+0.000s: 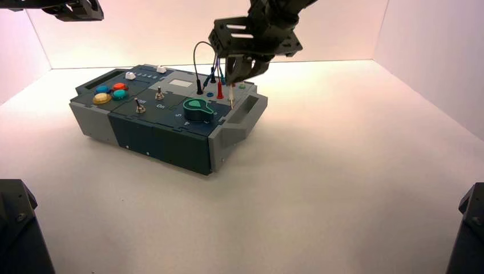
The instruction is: Insert the white wire.
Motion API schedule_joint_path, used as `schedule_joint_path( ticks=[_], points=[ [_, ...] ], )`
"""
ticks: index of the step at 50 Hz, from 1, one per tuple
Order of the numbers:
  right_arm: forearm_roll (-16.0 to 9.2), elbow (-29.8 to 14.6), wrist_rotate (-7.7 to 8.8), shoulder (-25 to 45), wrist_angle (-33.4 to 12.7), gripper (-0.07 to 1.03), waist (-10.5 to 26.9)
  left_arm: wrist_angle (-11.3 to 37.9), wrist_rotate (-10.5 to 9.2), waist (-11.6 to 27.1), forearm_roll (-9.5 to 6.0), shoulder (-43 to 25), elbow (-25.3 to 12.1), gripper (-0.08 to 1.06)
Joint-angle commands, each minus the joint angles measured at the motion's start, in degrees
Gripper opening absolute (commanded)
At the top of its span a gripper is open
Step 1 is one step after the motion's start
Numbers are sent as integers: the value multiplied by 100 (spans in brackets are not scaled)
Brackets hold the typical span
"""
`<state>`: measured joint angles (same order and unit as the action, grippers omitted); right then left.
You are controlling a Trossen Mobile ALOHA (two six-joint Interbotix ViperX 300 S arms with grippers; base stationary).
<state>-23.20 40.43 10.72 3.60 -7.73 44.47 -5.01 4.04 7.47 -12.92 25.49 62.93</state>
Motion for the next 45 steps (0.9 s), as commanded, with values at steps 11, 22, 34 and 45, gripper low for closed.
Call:
schedule_joint_path(
  ticks=[11, 22, 34, 45],
  points=[
    [97, -123, 26, -404, 202, -2, 0, -35, 18, -35, 9, 70, -62, -3],
    [97, 26, 26, -352, 659, -2, 0, -26, 18, -35, 9, 70, -62, -3],
    [149, 70, 26, -264, 817, -2, 0, -35, 18, -35, 9, 62, -70, -3],
    [158, 237, 18, -185, 1204, -2, 26, -44, 18, -35, 9, 44, -70, -3]
  ],
)
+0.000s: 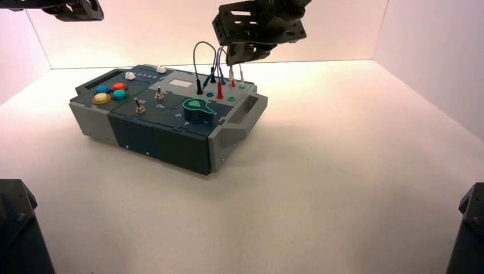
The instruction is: Insert the white wire.
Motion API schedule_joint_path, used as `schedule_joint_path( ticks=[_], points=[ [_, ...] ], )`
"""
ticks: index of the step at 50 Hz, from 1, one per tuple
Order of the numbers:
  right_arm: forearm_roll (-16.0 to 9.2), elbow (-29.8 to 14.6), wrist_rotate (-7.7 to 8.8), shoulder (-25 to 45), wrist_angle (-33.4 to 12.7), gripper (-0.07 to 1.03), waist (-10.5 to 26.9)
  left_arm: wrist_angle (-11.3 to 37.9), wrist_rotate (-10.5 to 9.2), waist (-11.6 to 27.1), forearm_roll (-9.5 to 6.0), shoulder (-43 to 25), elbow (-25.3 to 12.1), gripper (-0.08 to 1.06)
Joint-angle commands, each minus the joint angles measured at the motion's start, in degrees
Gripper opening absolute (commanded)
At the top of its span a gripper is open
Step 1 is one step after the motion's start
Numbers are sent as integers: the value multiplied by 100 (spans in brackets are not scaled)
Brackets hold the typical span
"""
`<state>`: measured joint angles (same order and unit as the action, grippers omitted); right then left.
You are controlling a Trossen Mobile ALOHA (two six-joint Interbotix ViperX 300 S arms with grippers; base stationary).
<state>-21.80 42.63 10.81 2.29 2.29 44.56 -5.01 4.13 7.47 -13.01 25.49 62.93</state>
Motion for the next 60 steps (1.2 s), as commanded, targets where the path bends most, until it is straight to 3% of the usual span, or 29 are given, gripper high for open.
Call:
schedule_joint_path(
  ticks=[1, 9, 19, 32, 60],
  points=[
    [9, 35, 0, -53, 220, -2, 18, -44, 9, -35, 9, 44, -70, -3],
    [9, 185, 9, -26, 571, -2, 26, -53, 9, -35, 18, 35, -70, -3],
    [9, 167, 0, 79, 677, -2, 53, -62, 9, -35, 18, 26, -70, -3],
    [70, -62, 0, 308, 571, -2, 132, -62, 9, -35, 18, -70, -88, -3],
    [202, -97, 9, 360, 650, -2, 132, -70, 9, -35, 18, -79, -88, -3]
  ],
)
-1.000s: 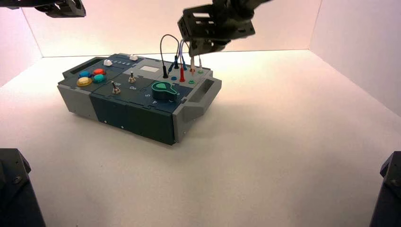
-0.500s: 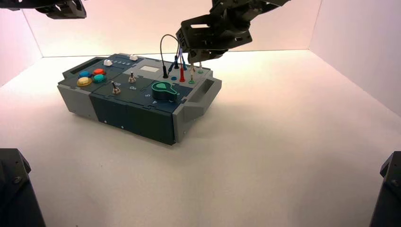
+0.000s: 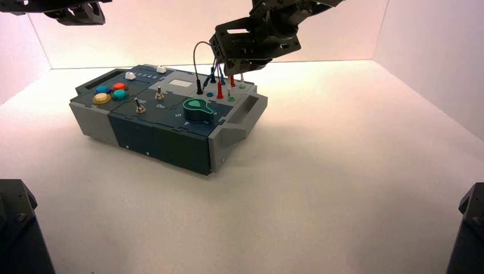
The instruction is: Insert the white wire.
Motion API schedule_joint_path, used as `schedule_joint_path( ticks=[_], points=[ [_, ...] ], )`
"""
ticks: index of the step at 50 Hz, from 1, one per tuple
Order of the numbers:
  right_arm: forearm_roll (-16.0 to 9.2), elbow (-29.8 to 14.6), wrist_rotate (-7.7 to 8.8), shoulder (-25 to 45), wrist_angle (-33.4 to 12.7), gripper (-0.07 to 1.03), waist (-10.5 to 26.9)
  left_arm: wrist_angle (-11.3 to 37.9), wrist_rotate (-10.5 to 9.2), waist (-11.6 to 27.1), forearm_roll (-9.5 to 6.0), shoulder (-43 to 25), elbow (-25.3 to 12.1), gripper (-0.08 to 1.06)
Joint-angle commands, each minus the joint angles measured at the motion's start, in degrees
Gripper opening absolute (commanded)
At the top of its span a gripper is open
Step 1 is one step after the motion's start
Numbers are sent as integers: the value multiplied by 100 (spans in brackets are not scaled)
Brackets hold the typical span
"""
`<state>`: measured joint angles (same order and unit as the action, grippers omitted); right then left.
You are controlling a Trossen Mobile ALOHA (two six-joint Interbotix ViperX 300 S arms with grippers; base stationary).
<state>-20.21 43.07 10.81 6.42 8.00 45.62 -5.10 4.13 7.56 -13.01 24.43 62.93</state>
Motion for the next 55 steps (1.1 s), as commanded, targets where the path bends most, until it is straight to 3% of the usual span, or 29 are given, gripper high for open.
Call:
schedule_joint_path(
  ticks=[1, 11, 55],
  points=[
    [62, -141, 9, -44, 79, -2, 26, -62, 0, -44, 9, 26, -88, -3],
    [211, -141, 18, -9, 141, -2, 26, -53, 9, -44, 18, 26, -88, -3],
    [220, 62, 9, -132, 431, -2, -62, -62, 9, -70, 18, 18, -88, -3]
  ],
)
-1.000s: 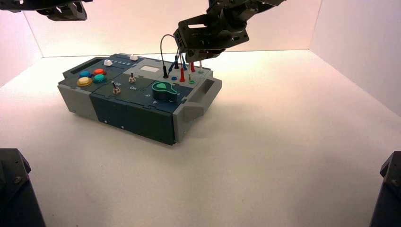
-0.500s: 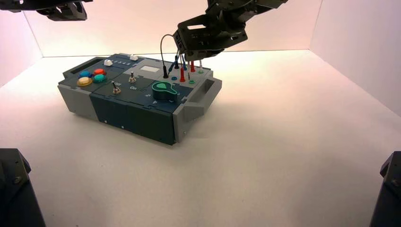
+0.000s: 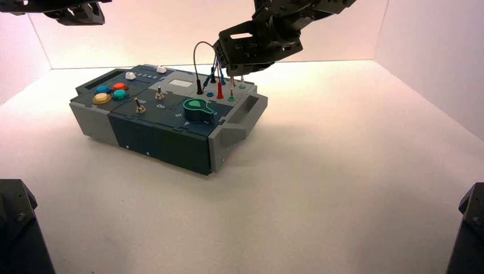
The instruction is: Insert the white wire.
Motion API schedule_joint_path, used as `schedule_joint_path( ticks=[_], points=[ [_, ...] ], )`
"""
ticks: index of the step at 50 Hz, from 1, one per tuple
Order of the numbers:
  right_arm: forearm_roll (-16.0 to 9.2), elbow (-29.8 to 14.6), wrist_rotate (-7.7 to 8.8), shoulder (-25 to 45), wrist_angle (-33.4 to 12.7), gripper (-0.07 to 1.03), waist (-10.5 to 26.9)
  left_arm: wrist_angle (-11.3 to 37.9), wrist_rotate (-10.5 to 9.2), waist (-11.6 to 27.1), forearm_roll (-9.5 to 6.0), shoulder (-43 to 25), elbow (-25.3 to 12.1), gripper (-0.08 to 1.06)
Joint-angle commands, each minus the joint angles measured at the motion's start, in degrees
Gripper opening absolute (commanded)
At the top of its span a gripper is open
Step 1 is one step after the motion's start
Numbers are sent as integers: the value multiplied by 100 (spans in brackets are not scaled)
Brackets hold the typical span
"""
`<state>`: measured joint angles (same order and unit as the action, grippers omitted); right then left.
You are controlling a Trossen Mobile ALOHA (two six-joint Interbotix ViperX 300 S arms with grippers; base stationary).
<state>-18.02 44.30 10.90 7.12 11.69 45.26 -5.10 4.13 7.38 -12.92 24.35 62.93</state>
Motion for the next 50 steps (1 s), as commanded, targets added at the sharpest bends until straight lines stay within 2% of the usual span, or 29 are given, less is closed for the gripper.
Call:
schedule_joint_path(
  ticks=[1, 50],
  points=[
    [9, -70, 9, -193, 62, -2, -26, -62, 9, -53, 9, 35, -88, -3],
    [18, -149, -18, -114, -53, -2, 0, -62, 9, -53, 9, 35, -88, -3]
  ],
)
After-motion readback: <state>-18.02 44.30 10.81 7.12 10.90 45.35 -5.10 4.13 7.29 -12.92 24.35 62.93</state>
